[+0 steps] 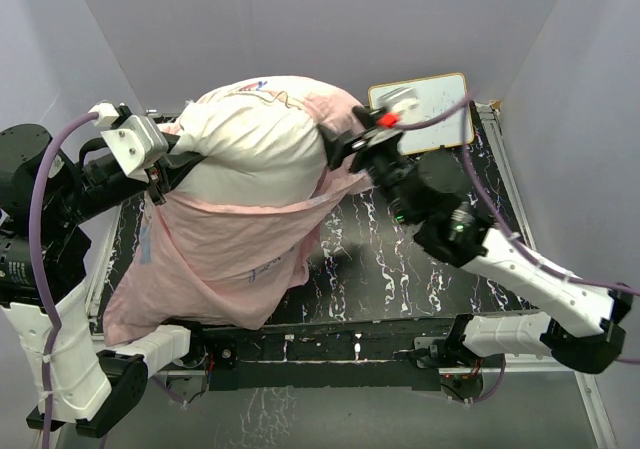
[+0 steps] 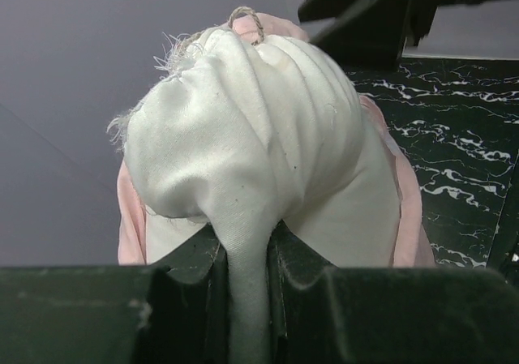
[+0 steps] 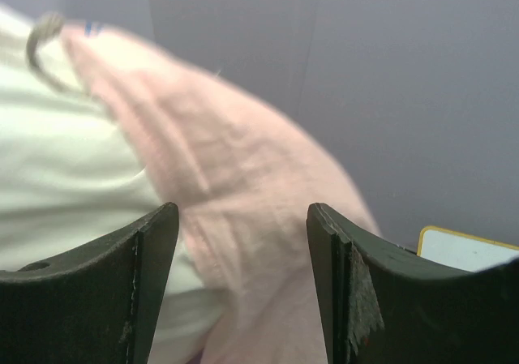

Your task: Remove the pillowcase from the pillow

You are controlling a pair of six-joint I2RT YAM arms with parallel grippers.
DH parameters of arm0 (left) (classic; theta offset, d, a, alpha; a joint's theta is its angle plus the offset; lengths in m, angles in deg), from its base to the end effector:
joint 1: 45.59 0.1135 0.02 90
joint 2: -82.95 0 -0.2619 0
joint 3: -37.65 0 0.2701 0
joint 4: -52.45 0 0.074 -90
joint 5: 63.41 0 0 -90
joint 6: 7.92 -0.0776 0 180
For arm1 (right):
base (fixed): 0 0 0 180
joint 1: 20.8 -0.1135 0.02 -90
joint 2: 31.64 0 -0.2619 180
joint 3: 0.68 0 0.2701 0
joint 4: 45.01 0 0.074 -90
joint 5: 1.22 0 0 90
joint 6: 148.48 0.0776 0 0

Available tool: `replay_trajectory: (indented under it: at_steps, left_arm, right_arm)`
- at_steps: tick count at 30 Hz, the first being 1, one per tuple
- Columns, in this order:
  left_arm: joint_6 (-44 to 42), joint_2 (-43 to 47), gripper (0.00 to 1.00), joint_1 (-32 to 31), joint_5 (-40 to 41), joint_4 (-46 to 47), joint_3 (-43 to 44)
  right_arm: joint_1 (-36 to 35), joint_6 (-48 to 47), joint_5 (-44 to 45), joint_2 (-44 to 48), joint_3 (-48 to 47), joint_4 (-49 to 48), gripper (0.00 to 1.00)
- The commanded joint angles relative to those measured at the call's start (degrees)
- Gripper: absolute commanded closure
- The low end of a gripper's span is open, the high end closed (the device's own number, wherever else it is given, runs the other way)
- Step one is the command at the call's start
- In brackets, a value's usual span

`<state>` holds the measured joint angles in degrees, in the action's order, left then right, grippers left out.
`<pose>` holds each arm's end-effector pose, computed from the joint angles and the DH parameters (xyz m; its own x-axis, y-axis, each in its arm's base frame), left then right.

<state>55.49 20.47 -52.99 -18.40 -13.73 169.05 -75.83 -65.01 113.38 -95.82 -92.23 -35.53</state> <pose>0.1168 -0.0705 0.6040 0.3966 0.2677 -0.8781 0.6865 0.5486 0.4773 0.1889 0.2137 0.5178 0.2338 0.1539 -0.9600 -0.4946 0.8689 0.0188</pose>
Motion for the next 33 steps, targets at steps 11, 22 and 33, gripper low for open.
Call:
replay_trajectory:
  at_steps: [11, 22, 33]
  left_arm:
    - [-0.2, 0.4, 1.0, -0.1, -2.5, 0.3, 3.9]
    - [1.3, -0.9, 1.0, 0.0, -6.8, -2.9, 9.3]
    - [2.9, -1.5, 1.0, -0.1, -9.5, -4.3, 13.9]
  right_arm:
    - [-6.9, -25.9, 23.3, -5.9, 1.8, -17.2, 0.38]
    - [-1.0, -31.7, 22.2, -8.5, 1.4, -20.3, 0.38]
    - [21.0, -12.6, 11.7, -9.0, -1.8, -5.7, 0.42]
